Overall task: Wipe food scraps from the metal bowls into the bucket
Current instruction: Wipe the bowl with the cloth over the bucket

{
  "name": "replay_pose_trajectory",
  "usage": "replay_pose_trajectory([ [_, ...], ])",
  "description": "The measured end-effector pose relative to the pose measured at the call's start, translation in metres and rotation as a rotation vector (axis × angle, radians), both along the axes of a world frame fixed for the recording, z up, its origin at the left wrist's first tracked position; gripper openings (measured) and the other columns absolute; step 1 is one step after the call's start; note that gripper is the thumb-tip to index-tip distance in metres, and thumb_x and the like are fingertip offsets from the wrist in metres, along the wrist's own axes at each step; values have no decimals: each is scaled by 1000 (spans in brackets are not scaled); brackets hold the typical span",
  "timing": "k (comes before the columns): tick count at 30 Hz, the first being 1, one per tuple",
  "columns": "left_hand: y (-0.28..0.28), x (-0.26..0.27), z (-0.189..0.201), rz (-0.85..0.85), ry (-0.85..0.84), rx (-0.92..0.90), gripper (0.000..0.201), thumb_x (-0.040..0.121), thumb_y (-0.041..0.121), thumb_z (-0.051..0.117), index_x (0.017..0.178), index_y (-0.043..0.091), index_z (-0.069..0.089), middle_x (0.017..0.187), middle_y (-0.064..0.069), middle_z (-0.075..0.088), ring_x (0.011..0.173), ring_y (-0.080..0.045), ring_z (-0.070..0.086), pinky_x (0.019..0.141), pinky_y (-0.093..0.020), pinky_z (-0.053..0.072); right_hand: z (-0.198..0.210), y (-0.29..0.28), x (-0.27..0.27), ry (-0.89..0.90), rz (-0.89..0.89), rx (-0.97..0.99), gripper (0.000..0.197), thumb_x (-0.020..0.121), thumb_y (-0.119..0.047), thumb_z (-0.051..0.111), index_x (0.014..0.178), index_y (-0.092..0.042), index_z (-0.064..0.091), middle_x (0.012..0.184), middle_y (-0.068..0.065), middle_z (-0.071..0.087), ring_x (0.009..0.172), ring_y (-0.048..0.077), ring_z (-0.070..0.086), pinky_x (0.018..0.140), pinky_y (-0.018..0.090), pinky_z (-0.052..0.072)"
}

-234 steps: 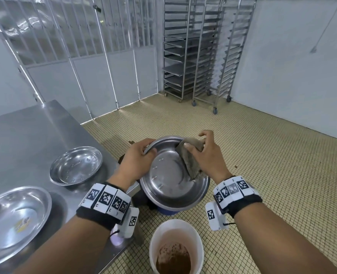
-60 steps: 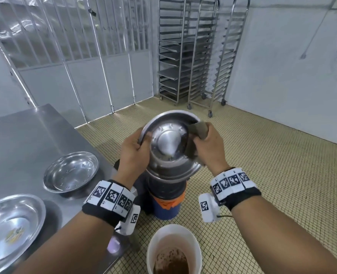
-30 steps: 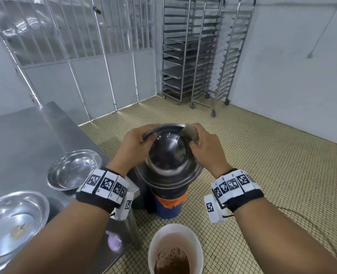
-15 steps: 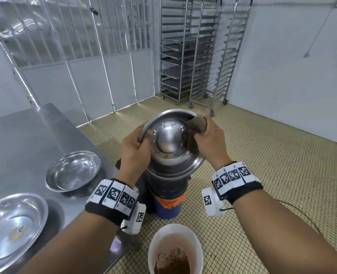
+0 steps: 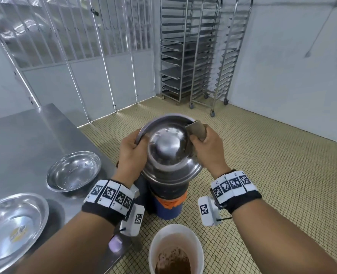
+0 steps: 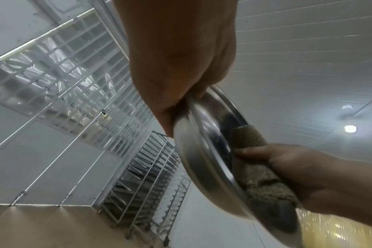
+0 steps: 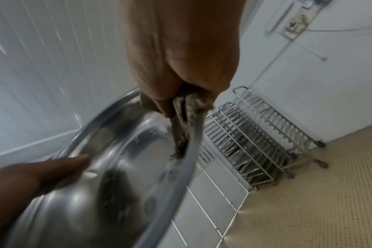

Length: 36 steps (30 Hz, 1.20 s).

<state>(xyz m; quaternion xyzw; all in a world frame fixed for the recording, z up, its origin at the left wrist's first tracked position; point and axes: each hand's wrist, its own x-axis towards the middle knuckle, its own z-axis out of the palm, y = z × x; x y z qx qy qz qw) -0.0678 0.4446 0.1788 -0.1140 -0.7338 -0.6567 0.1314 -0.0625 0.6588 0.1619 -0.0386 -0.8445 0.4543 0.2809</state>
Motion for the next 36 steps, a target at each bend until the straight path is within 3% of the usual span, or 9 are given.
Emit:
replay_pose_trajectory([
  [7,-1,-3,3,1,-10,-45,21,104,14,57,91,24,71,61,16,67,54,0,62,52,-15,46,12,7,-3,9,26,92,14,95,-21,67,108,-22,63,85,-14,65,75,-5,61,63,7,44],
  [10,1,-7,6,78,-23,128,22,104,17,59,89,24,73,64,10,64,61,-13,59,59,-26,49,-4,-10,-1,-11,-62,-157,22,95,-27,69,115,-22,60,97,-15,62,87,-2,59,71,16,49],
  [12,2,-8,-2,101,7,100,16,105,17,57,104,19,73,77,10,67,71,-12,60,69,-28,51,-13,-15,0,-47,-88,-243,22,95,-25,70,113,-25,59,98,-14,61,89,1,59,75,23,53],
  [17,-13,-13,2,-24,55,-332,31,102,15,60,128,33,59,105,18,65,79,18,59,69,-5,45,10,6,0,-53,130,286,31,98,-14,61,127,-26,60,88,-12,64,74,6,62,65,13,46],
  [20,-12,-12,10,-104,96,-429,25,103,18,61,119,34,70,93,27,68,83,22,59,69,1,40,17,7,-1,-44,190,420,42,92,-9,60,128,-31,61,86,0,71,71,16,66,62,21,50],
  [25,-10,-10,4,23,-10,-54,19,102,16,63,89,24,74,63,16,67,57,3,60,57,-13,46,-9,-9,6,34,-15,-28,21,97,-26,66,117,-25,61,92,-15,66,81,-2,63,68,8,47],
  [28,-11,-7,-3,37,-60,-77,15,104,20,61,98,19,75,64,9,67,54,-1,61,54,-19,48,-16,-6,7,-74,-38,-26,18,97,-30,66,114,-22,62,93,-11,65,82,0,61,72,20,52],
  [31,-7,1,0,-18,-43,-141,18,105,18,59,114,14,74,65,12,66,54,3,62,50,-10,44,7,3,-1,-54,31,68,15,96,-19,65,111,-21,65,89,-8,67,79,2,61,70,22,53],
  [36,-1,-5,18,66,-21,59,18,103,15,60,90,17,73,58,15,63,51,0,56,50,-14,44,-1,-11,2,9,-56,-168,22,97,-25,68,117,-25,59,97,-15,64,85,-1,61,67,15,47],
])
